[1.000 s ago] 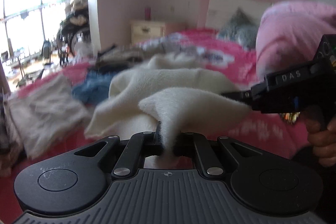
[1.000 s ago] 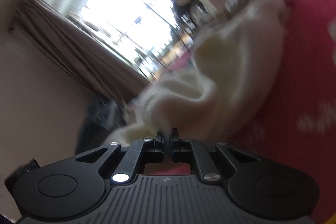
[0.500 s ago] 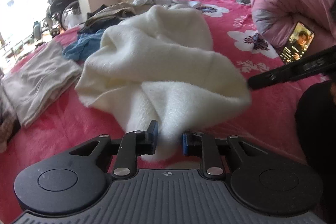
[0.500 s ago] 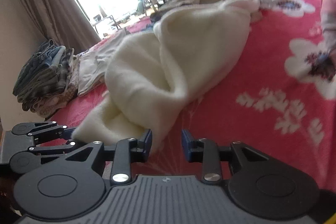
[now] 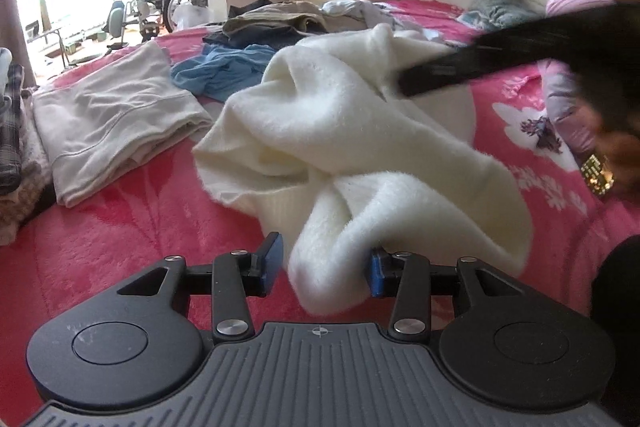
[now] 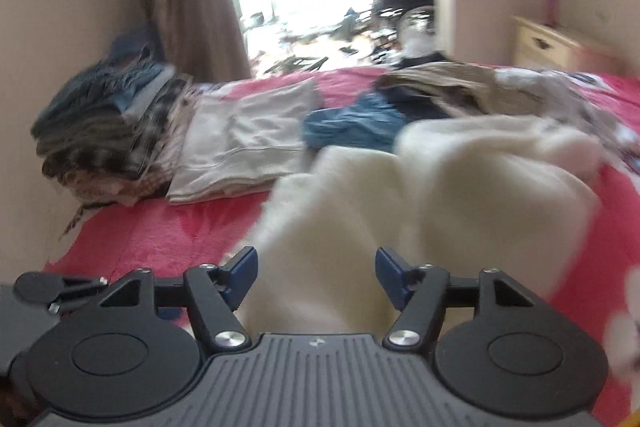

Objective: Fold clothes

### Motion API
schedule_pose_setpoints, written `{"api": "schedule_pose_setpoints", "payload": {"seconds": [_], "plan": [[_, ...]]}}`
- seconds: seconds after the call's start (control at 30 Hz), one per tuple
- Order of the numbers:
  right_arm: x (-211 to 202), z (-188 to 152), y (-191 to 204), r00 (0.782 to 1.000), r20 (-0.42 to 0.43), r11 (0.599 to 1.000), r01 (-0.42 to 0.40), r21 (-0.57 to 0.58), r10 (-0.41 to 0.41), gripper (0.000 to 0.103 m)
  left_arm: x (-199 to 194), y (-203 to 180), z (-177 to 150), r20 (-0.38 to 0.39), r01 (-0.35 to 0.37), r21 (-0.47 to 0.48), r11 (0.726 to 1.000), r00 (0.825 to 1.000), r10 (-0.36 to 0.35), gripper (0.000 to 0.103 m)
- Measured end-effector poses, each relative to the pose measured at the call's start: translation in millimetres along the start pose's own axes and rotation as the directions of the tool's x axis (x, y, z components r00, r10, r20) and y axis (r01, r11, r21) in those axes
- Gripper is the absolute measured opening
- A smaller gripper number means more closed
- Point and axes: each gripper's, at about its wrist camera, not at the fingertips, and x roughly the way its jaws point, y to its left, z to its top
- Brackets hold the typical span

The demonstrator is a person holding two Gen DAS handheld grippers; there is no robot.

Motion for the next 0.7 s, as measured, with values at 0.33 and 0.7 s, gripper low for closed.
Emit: {"api": "schedule_pose_setpoints", "payload": {"seconds": [0.33, 0.7], "plan": [[127.8, 36.9, 3.6, 0.970, -0.140, 0.976, 0.186, -0.110, -0.200, 0.072, -7.3, 10.2, -28.0, -0.055, 0.080, -0.047, 0.996, 0.995, -0.082, 0.043], [19.6, 14.8, -73.5, 0.997, 0.036, 0.962, 0.063, 0.266, -0.075, 0.007, -19.9, 38.1, -18.7, -0.006, 0.101, -0.184, 0.978, 0.995, -0.104, 0.043]]}}
